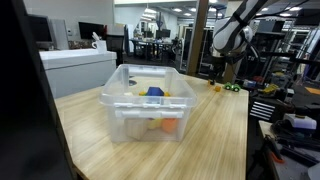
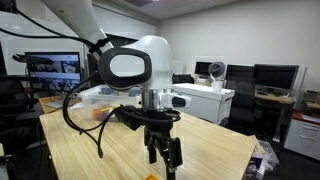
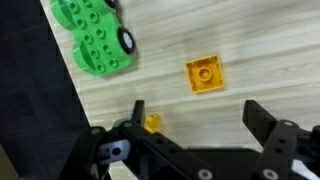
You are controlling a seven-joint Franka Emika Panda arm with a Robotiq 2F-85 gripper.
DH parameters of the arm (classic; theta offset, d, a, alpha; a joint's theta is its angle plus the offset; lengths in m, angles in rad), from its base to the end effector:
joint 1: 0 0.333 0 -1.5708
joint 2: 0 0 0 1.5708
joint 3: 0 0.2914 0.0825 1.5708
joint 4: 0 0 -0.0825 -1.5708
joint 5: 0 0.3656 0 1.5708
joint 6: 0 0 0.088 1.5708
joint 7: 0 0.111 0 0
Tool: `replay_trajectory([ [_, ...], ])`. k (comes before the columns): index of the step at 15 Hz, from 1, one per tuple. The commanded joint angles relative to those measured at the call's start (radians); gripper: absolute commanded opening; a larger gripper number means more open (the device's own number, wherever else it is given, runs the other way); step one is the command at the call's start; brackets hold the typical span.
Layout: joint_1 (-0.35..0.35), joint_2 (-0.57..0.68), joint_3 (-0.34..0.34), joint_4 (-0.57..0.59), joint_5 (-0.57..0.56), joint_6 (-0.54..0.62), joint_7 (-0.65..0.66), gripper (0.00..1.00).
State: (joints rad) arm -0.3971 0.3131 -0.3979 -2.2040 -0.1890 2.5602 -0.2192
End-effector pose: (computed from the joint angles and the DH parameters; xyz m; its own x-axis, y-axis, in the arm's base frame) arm 0.3815 -0.3875 0.2421 0.9207 -0.3900 -0.0129 -0.3766 -0.8967 0.2325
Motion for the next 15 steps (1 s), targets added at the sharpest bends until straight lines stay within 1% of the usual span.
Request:
replay_trajectory([
  [1,-0.019,-0.07,0.0,-0.07,-0.024,-0.021,-0.052,1.0],
  [4,-0.028,-0.09,-0.002,-0.099,-0.018,-0.022,-0.081,1.0],
  [7,-0.041,-0.092,0.01,-0.108,0.014,-0.033,-0.112,1.0],
  [11,-0.049,-0.072,0.019,-0.114,0.032,-0.033,-0.138,1.0],
  [15,-0.06,-0.053,0.039,-0.112,0.076,-0.041,-0.162,1.0],
])
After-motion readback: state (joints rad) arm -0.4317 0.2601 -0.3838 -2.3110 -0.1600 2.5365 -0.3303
